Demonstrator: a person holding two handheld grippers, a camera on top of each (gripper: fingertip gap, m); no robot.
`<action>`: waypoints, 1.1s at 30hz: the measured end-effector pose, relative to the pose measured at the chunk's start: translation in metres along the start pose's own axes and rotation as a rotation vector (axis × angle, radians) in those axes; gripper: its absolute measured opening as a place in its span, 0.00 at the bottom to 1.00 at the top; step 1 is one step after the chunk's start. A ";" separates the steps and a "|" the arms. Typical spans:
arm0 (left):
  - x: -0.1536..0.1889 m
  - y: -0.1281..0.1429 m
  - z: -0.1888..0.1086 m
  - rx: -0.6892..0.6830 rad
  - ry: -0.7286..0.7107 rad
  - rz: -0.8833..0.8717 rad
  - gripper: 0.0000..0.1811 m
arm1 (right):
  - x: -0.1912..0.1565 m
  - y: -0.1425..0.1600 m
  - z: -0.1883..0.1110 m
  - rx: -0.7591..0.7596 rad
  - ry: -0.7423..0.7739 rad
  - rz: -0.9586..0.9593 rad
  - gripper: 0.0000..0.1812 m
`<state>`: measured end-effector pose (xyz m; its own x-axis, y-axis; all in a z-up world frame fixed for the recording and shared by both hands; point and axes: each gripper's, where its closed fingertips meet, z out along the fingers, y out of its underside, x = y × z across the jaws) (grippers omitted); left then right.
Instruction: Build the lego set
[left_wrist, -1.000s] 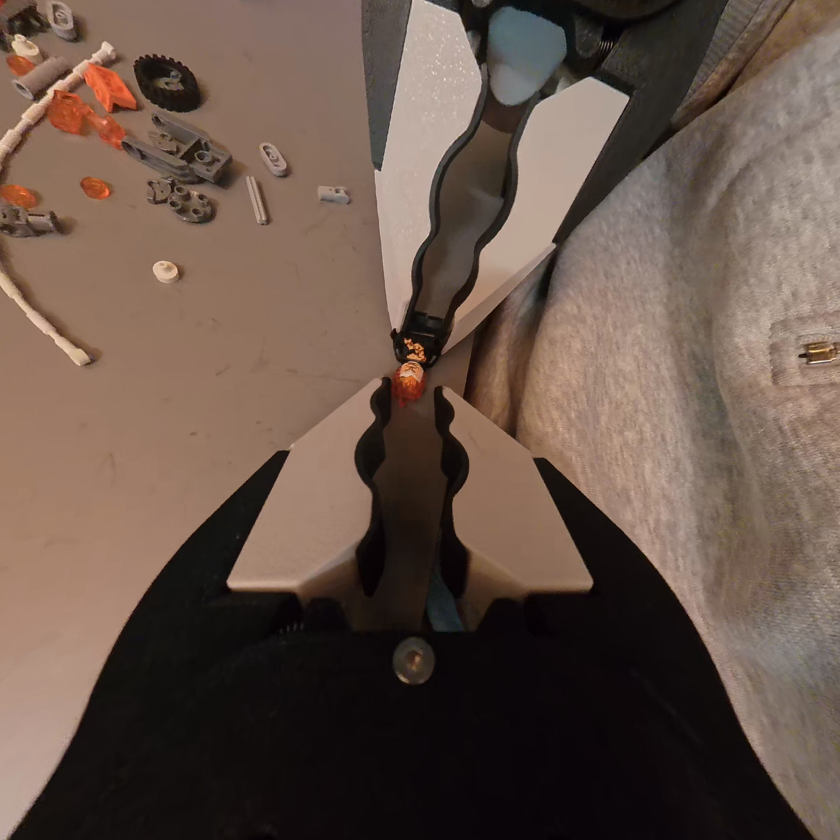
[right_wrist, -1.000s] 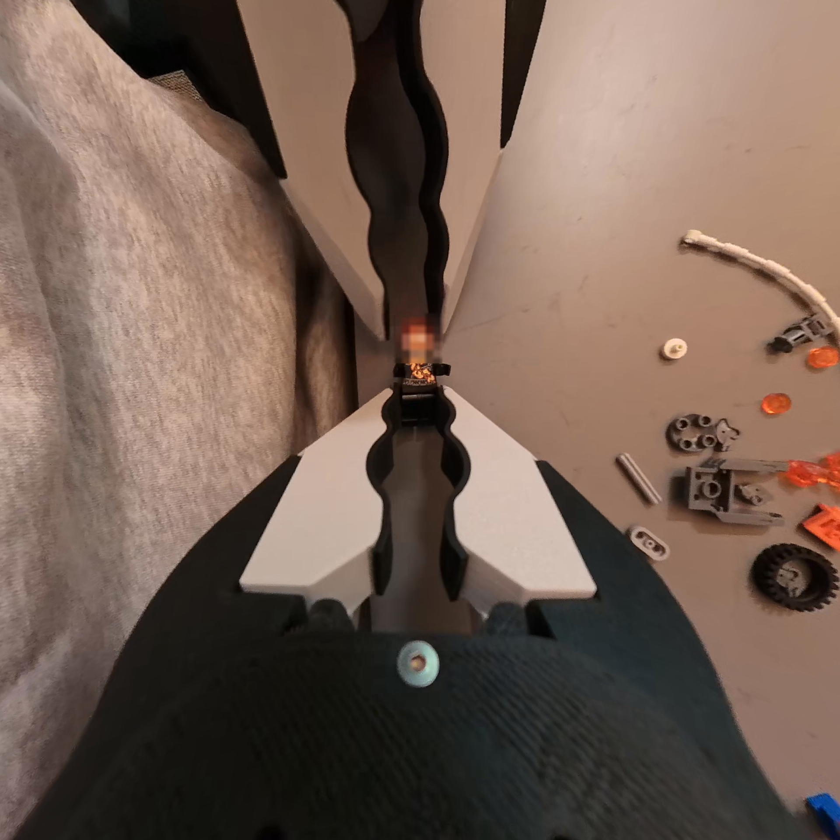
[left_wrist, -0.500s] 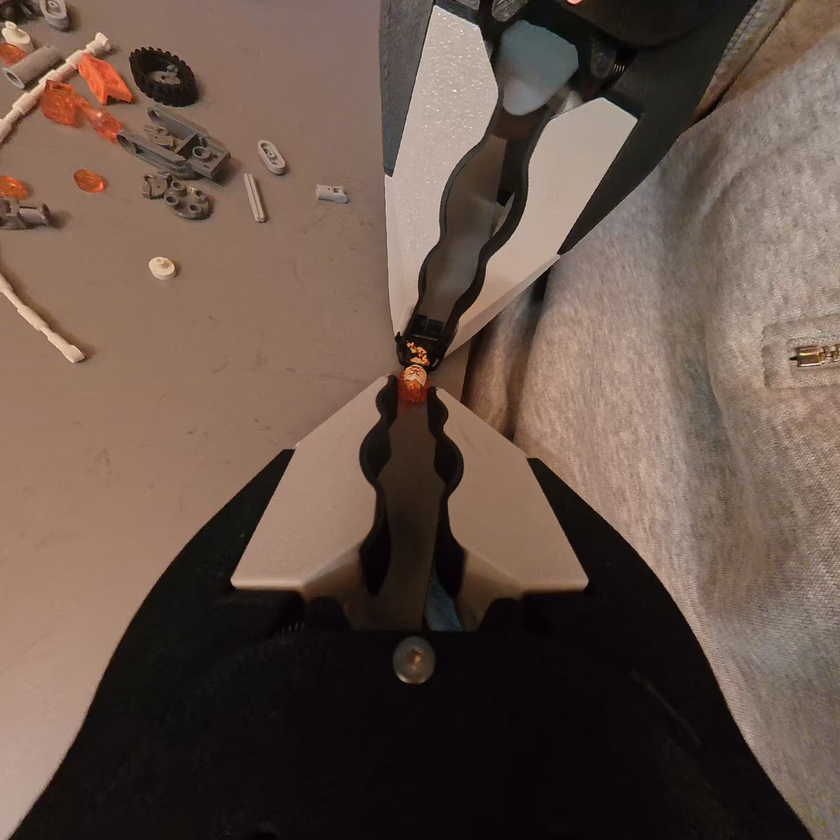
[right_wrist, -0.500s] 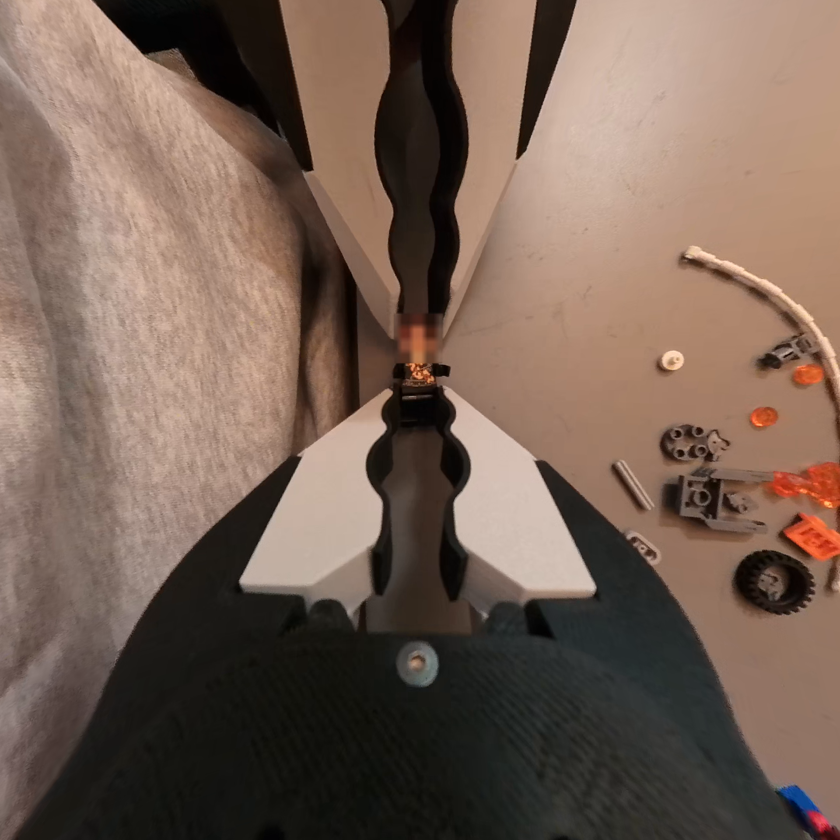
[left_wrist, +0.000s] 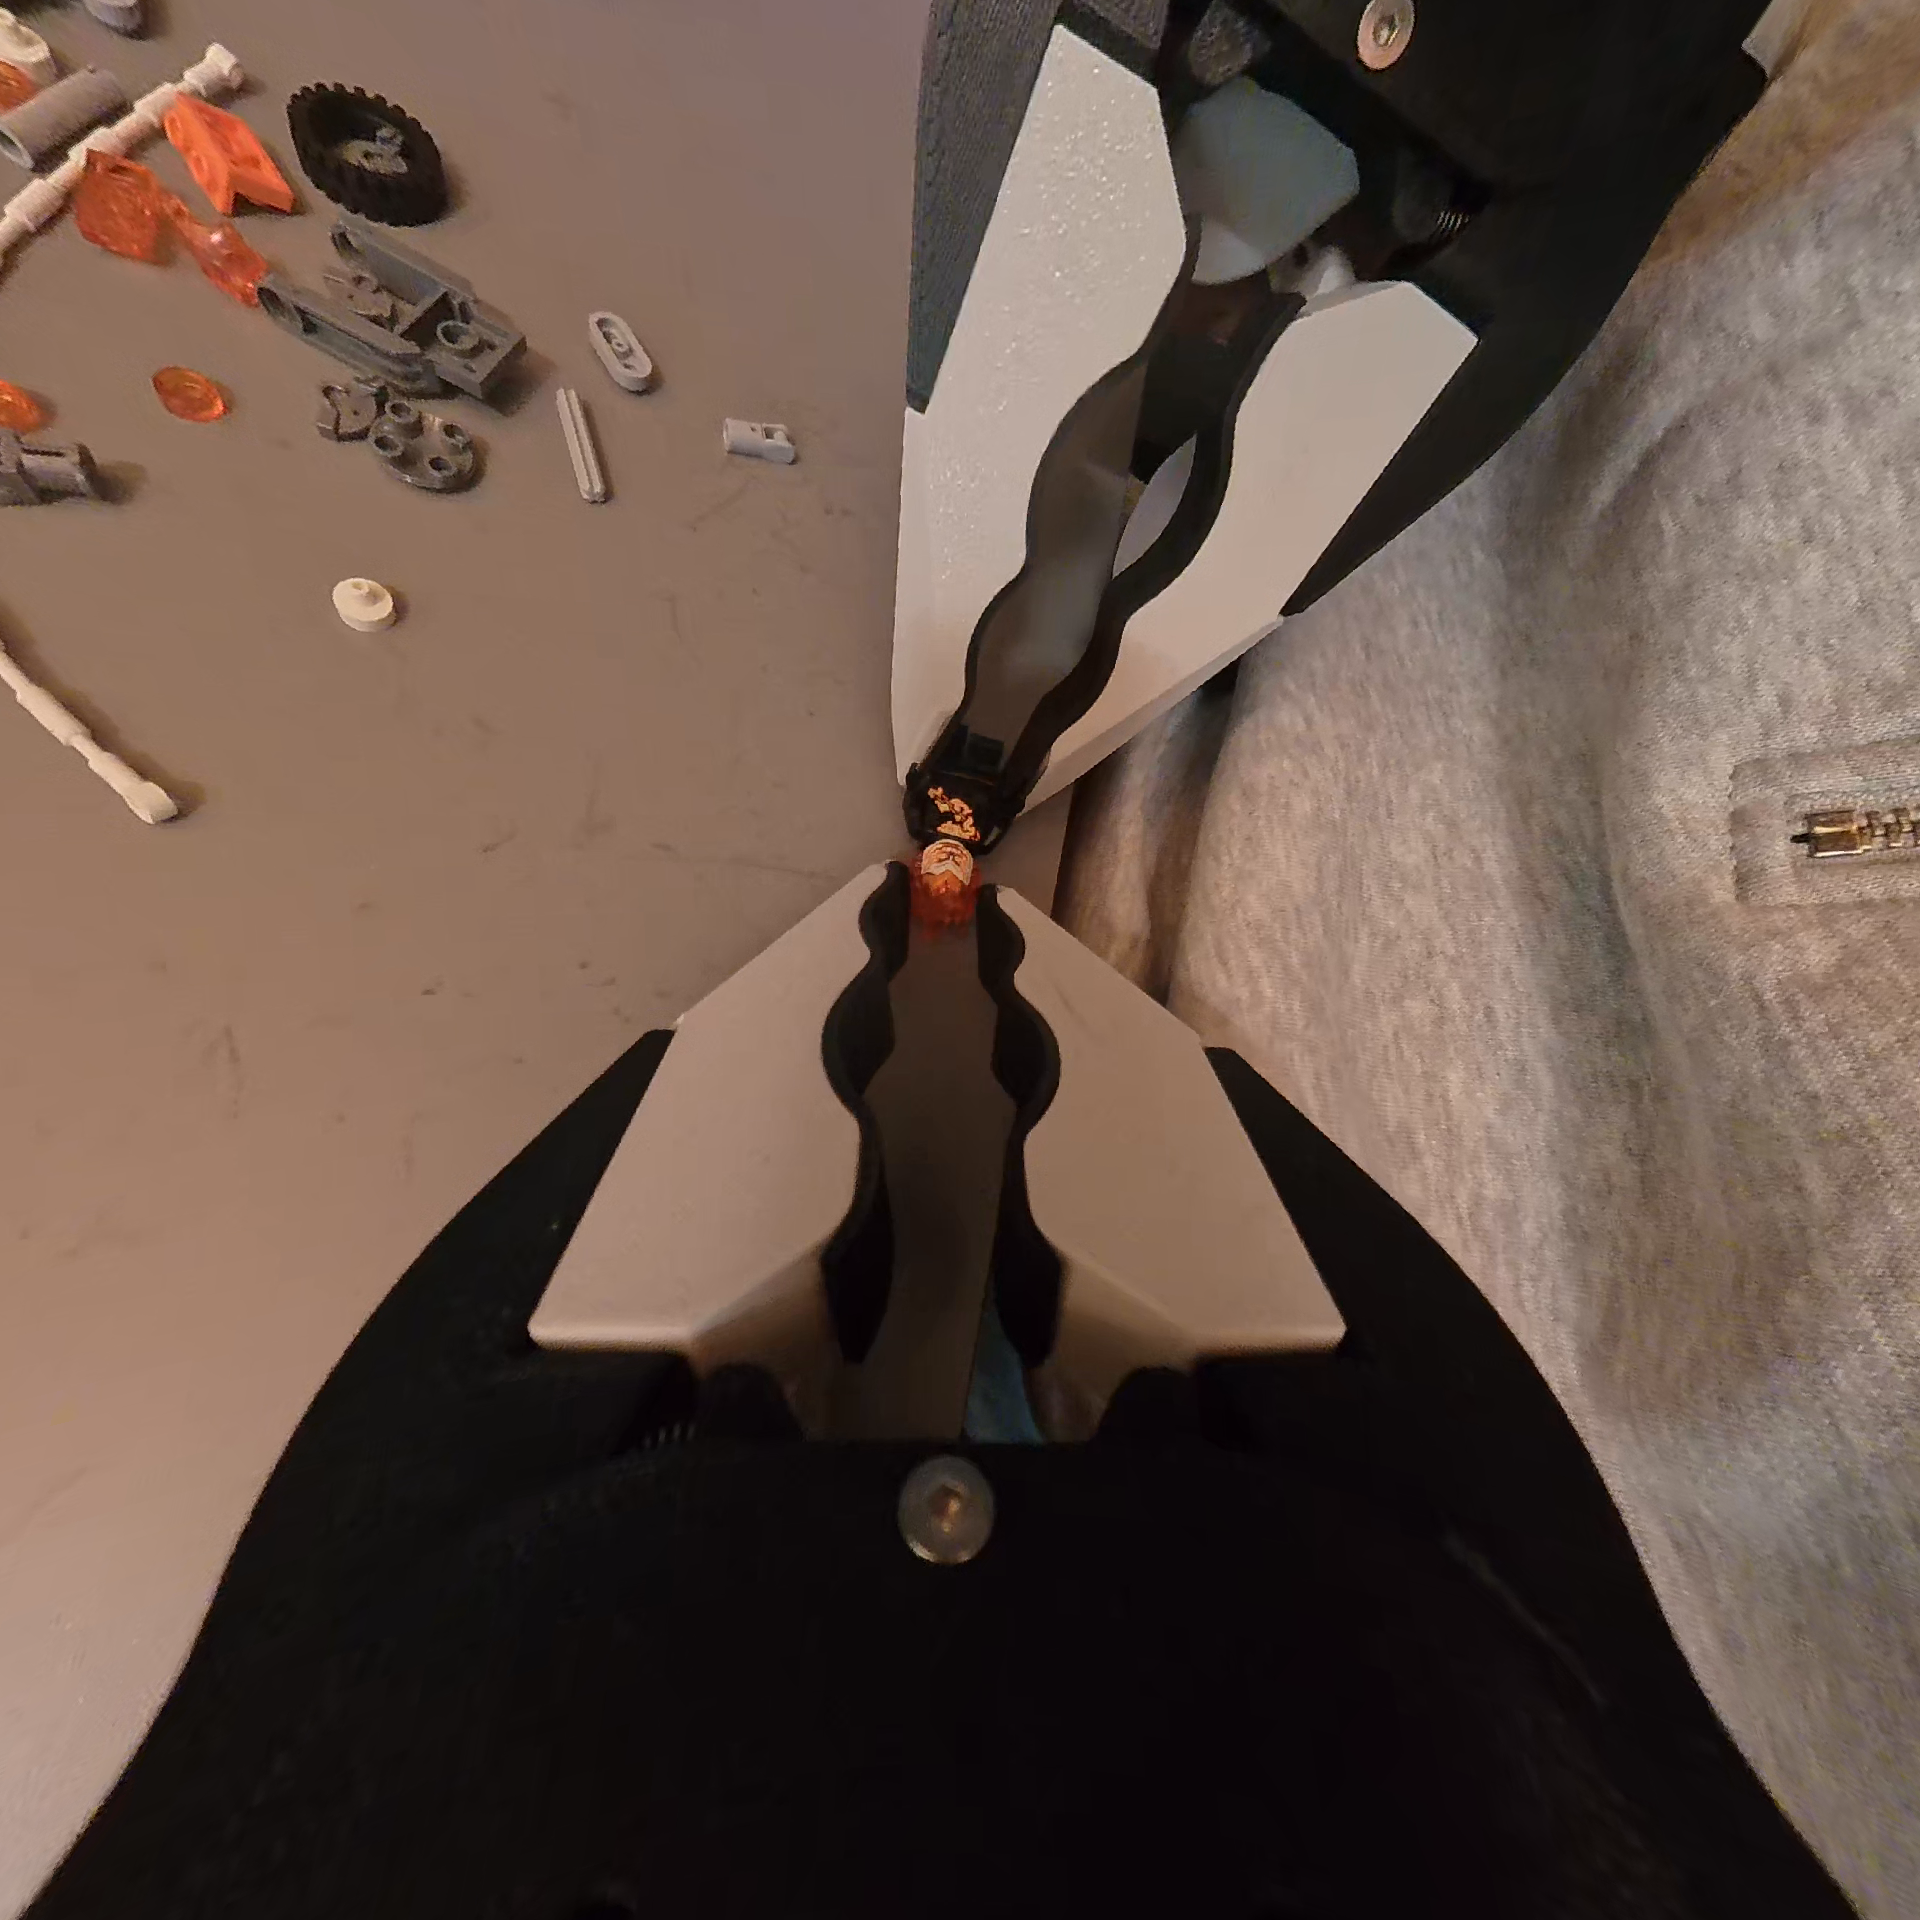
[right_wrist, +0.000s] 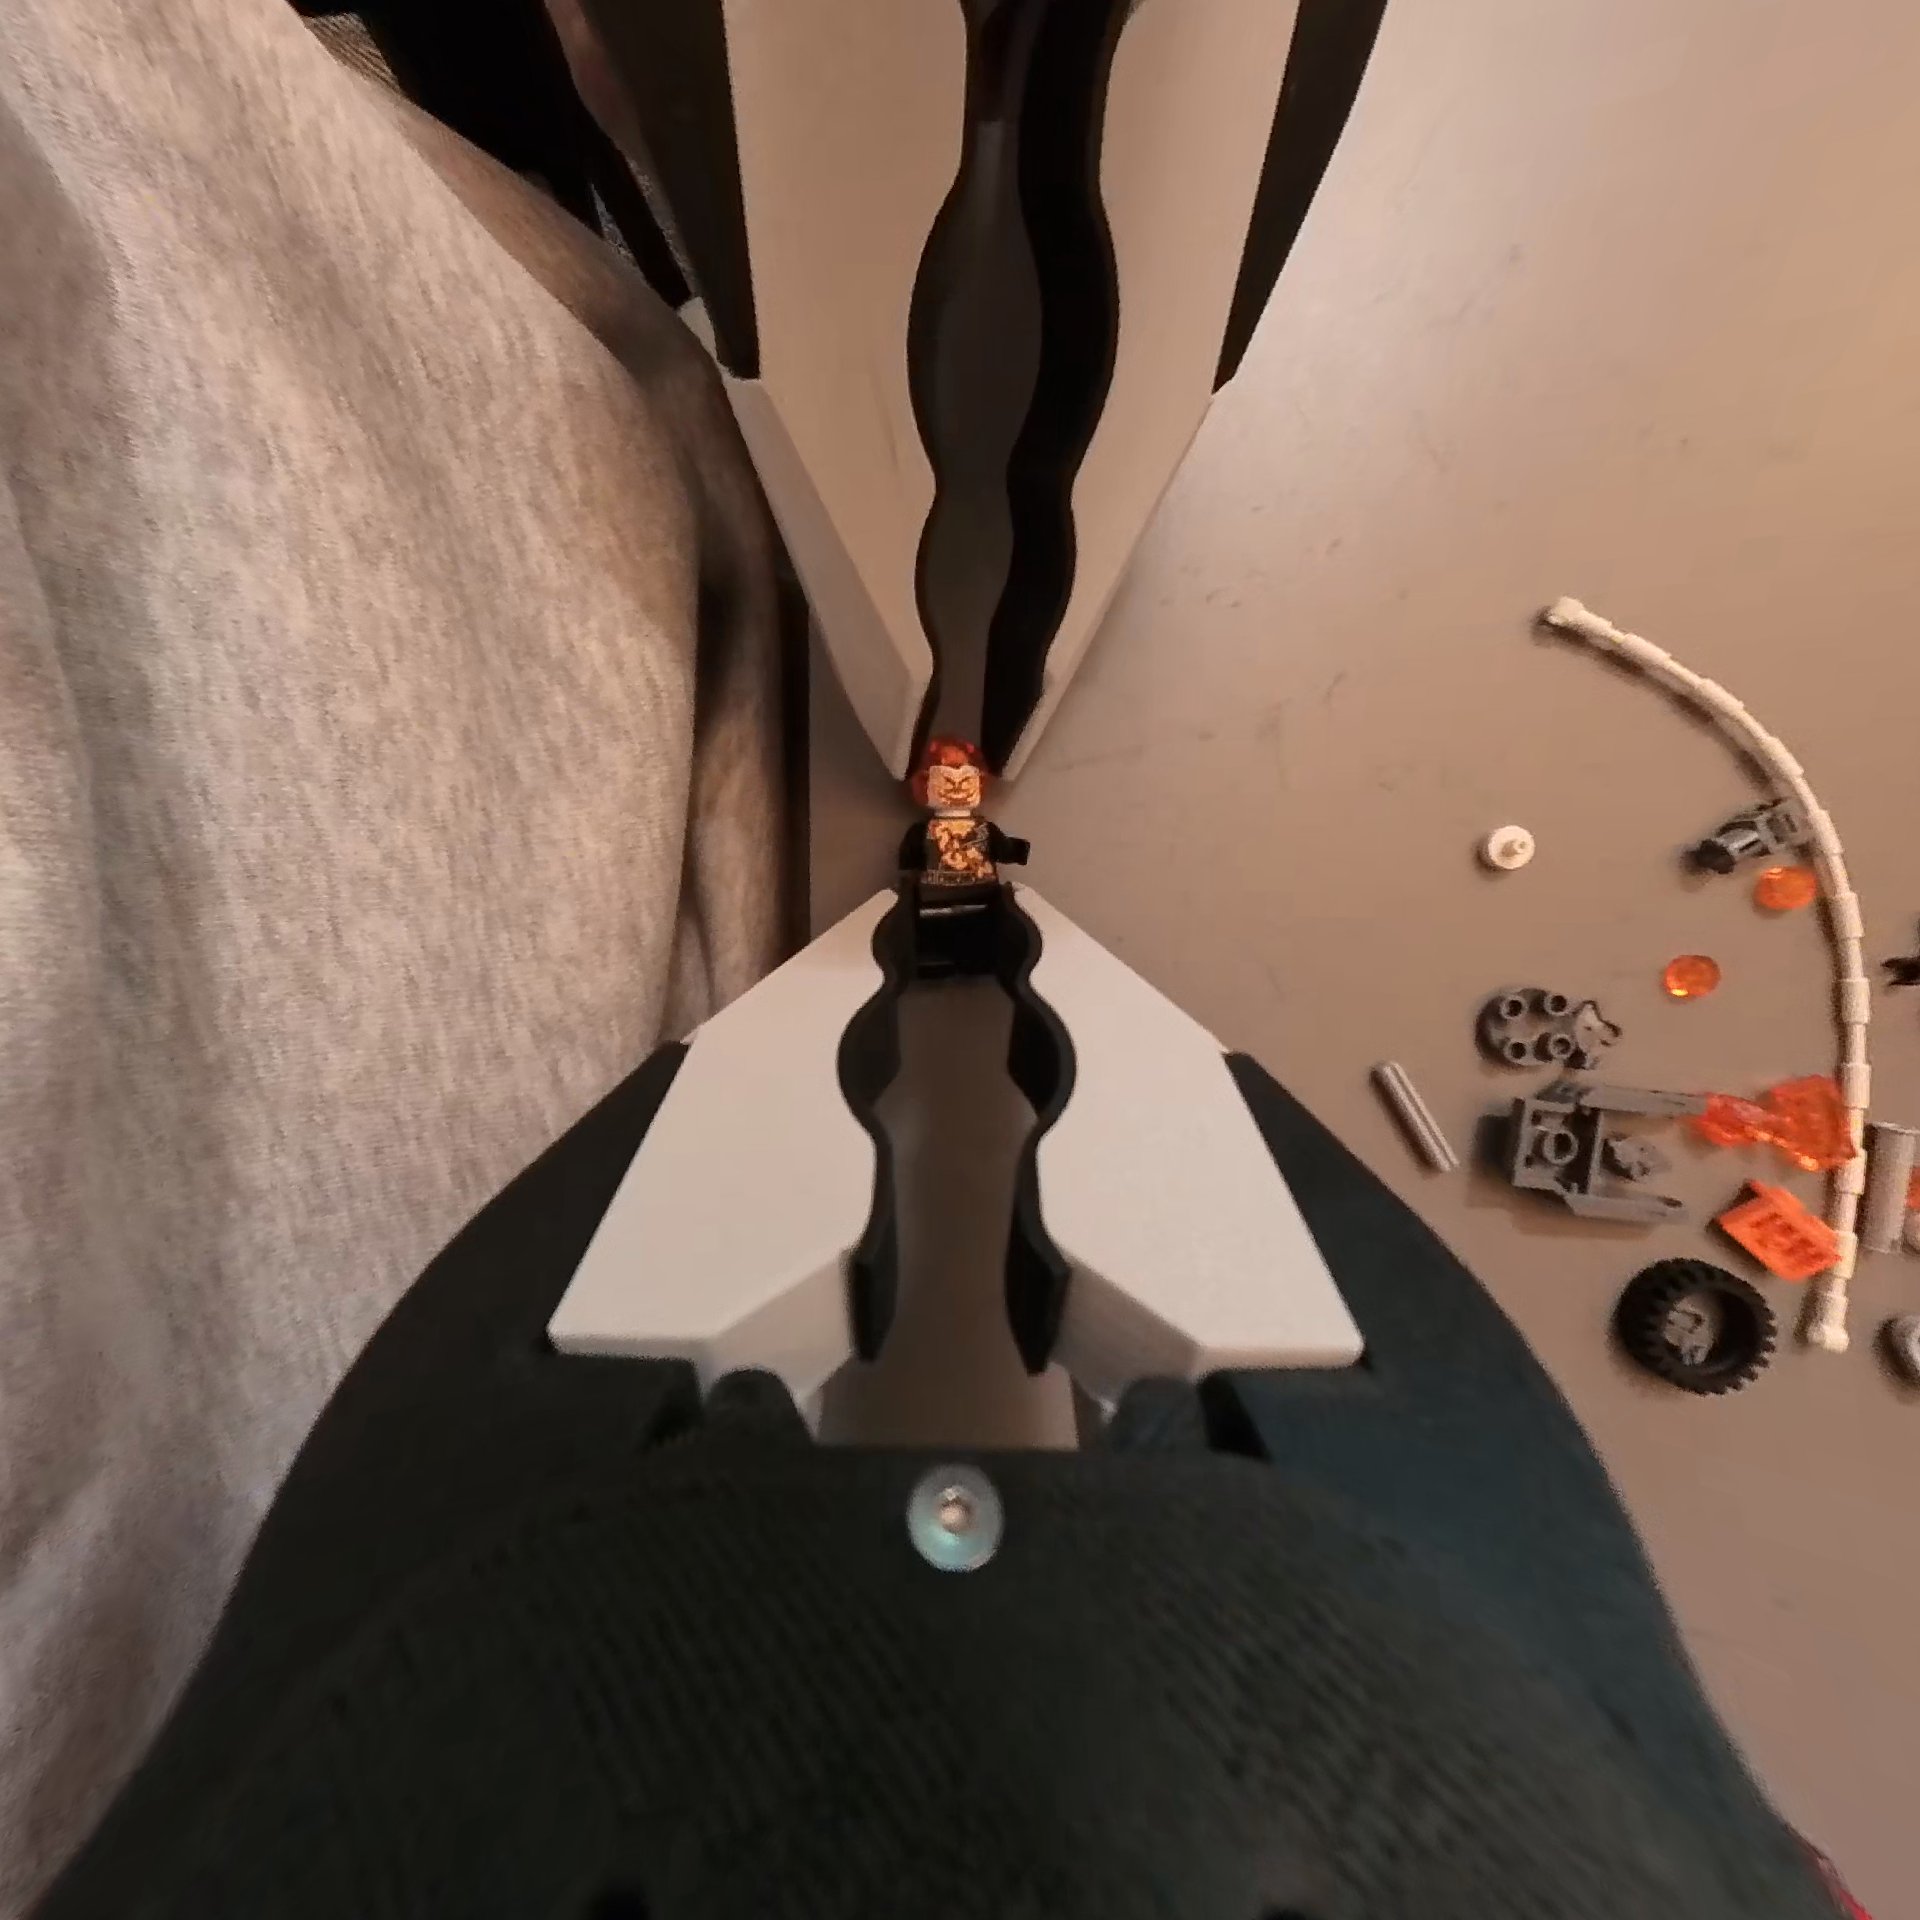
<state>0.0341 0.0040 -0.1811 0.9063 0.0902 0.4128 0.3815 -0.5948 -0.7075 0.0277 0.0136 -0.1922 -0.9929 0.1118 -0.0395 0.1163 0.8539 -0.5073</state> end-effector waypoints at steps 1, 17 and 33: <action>0.000 0.000 0.000 0.000 -0.001 0.002 0.06 | 0.000 0.000 0.000 0.003 -0.006 0.006 0.07; 0.003 -0.018 -0.007 0.121 0.040 -0.028 0.20 | 0.005 -0.006 -0.008 0.076 -0.002 0.059 0.07; -0.031 -0.076 -0.041 0.484 -0.045 -0.028 0.32 | 0.071 -0.034 -0.063 0.559 0.237 0.256 0.08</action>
<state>-0.0304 0.0138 -0.1165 0.8972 0.1423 0.4181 0.4372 -0.1530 -0.8862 -0.0454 0.0242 -0.1236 -0.8962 0.4395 -0.0604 0.2555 0.4000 -0.8802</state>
